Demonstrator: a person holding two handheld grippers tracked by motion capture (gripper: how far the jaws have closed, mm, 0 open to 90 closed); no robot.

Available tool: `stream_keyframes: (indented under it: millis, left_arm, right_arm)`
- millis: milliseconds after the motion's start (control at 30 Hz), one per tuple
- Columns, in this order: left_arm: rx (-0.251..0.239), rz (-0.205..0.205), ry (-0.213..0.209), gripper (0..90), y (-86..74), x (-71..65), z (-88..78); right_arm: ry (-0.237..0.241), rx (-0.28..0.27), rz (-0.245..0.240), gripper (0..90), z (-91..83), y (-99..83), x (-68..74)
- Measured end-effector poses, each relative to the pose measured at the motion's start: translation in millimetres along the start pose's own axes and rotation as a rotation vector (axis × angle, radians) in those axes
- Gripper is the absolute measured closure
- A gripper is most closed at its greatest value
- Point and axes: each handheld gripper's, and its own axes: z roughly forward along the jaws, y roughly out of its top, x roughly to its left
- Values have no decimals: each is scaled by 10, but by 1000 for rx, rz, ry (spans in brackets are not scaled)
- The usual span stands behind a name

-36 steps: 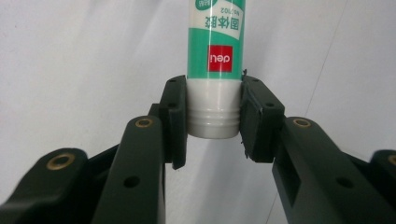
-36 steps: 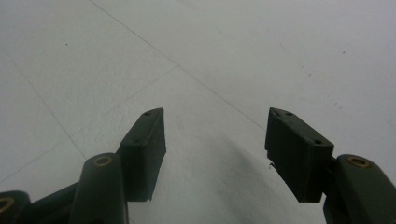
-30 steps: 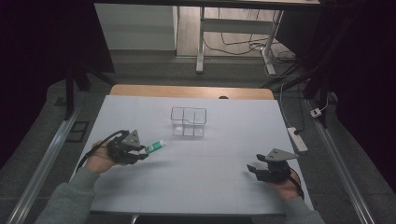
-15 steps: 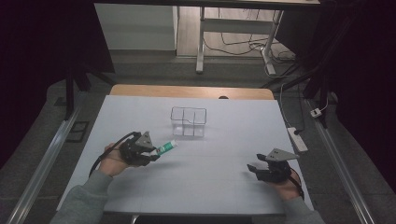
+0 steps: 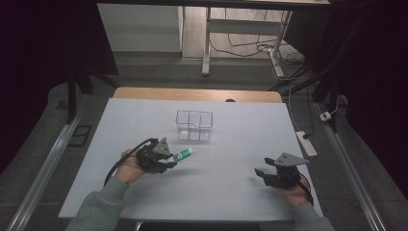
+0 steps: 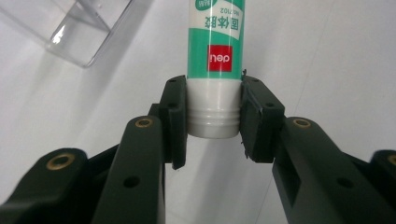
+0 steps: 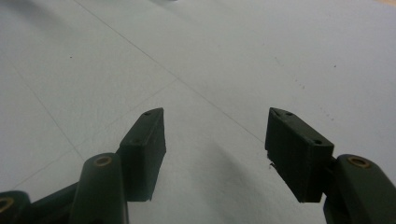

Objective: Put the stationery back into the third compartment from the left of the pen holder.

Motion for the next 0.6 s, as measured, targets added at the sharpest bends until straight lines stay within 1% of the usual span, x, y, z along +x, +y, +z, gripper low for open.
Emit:
stream_keyframes:
  millis: [233,267,300,400,433,600]
  left_arm:
    - [-8,7,-5,647,137,-49,81]
    - [-11,7,-9,647,155,-55,93]
    - [-14,8,-10,647,174,-63,107]
    - [-14,19,-13,647,230,-85,145]
    - [-14,21,-13,647,247,-93,160]
    - [-2,42,-12,647,343,-122,224]
  right_arm:
    - [-2,-4,-11,378,-18,27,24]
    - [7,-11,-11,378,-14,30,28]
    - [6,-14,-12,378,-12,33,34]
    - [11,-14,-17,377,-13,47,51]
    - [6,-11,-17,376,-16,53,58]
    - [13,-29,-19,371,-6,86,82]
